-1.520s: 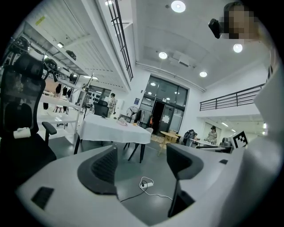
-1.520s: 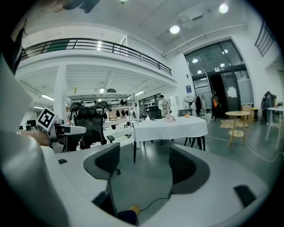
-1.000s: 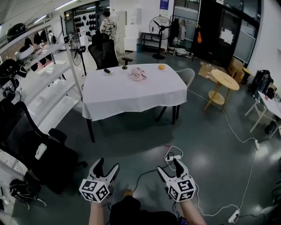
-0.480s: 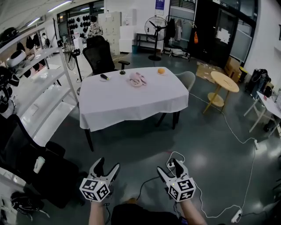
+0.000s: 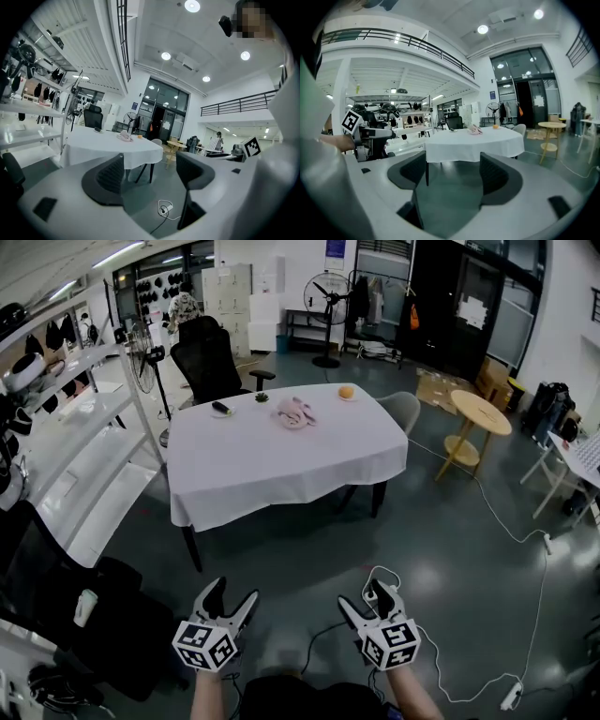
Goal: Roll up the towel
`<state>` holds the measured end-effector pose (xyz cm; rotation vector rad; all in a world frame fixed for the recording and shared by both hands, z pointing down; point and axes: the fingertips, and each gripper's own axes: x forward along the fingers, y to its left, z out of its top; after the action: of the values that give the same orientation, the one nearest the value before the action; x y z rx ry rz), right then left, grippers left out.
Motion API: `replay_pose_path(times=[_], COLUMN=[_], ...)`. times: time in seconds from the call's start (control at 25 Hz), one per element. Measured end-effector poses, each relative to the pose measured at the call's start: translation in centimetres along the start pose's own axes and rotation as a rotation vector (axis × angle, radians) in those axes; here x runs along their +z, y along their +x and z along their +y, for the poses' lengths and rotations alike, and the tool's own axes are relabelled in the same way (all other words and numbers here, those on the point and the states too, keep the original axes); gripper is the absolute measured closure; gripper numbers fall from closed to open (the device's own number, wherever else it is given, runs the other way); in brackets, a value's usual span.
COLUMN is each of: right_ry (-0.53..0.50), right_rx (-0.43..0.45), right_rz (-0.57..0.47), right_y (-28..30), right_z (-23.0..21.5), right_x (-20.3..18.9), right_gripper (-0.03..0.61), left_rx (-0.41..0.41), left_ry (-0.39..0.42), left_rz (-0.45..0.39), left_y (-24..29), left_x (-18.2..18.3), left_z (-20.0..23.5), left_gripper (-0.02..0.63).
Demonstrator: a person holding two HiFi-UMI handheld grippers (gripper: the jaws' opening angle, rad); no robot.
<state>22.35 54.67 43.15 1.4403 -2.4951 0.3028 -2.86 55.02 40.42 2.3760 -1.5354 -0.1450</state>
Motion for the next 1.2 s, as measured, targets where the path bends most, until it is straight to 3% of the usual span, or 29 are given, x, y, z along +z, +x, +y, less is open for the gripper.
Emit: replay_pose_path(times=[0.36, 0.72, 1.2], right_ry=[0.039, 0.039, 0.038], right_rx=[0.008, 0.032, 0.056], right_rz=[0.064, 0.077, 0.037], right_y=[0.4, 1.9, 10.4], right_z=[2.2, 1.8, -5.1], right_x=[-2.9, -3.2, 1.3], right_gripper=[0.221, 0.221, 0.221], left_rx=[-0.006, 0.03, 0.038], left_ry=[-0.022, -0.055, -0.034], left_rz=[0.071, 0.077, 0.037], left_y=[-1.2, -1.2, 9.7], left_x=[-2.7, -3.7, -0.2], left_z=[0.9, 1.9, 4.5], left_gripper=[0.252, 0.252, 0.252])
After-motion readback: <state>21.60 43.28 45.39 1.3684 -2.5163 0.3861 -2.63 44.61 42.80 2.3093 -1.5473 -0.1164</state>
